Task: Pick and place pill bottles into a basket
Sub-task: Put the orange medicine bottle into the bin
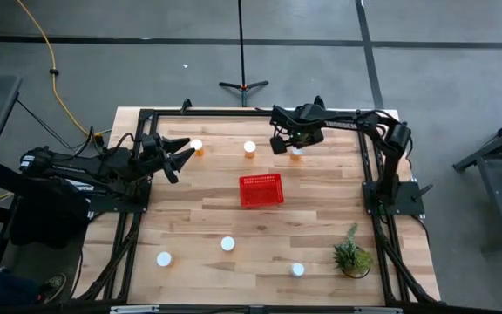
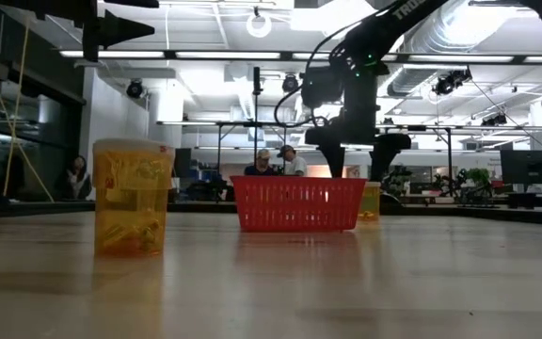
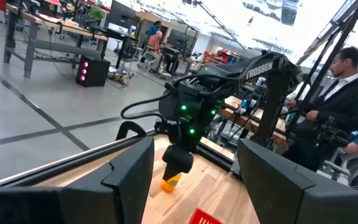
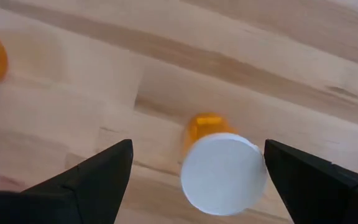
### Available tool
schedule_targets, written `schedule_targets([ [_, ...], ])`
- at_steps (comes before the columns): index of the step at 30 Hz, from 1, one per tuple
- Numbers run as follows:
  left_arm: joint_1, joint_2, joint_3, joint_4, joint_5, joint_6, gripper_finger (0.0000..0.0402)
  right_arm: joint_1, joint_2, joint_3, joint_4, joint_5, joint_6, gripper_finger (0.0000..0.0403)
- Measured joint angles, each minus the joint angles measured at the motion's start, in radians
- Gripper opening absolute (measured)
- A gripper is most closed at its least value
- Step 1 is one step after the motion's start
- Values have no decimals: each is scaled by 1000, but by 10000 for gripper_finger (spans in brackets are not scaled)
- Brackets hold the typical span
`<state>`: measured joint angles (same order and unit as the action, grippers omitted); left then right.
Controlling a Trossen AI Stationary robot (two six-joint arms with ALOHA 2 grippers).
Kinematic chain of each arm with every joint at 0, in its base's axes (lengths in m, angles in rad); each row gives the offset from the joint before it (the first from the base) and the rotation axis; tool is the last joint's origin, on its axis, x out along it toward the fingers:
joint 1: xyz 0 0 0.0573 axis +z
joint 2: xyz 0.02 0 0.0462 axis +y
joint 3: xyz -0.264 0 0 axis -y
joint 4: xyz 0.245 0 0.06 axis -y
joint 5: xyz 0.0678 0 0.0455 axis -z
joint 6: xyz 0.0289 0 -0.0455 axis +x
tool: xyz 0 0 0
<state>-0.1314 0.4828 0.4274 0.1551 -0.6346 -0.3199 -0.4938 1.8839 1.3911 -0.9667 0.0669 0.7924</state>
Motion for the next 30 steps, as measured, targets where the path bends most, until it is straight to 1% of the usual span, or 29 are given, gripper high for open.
schedule_targets([
  [3, 0, 0, 0, 0, 0, 0, 264, -1, 0, 0, -42, 12, -6, 353],
  [7, 0, 0, 0, 0, 0, 0, 264, -4, 2, 0, -46, 20, -30, 353],
  [14, 0, 0, 0, 0, -1, 0, 264, -5, 32, 0, -6, -32, -95, 353],
  [20, 0, 0, 0, 0, -1, 0, 264, -13, 48, 0, -8, -73, -158, 353],
  [30, 0, 0, 0, 0, -1, 0, 264, -12, 48, 0, -49, -73, -249, 353],
])
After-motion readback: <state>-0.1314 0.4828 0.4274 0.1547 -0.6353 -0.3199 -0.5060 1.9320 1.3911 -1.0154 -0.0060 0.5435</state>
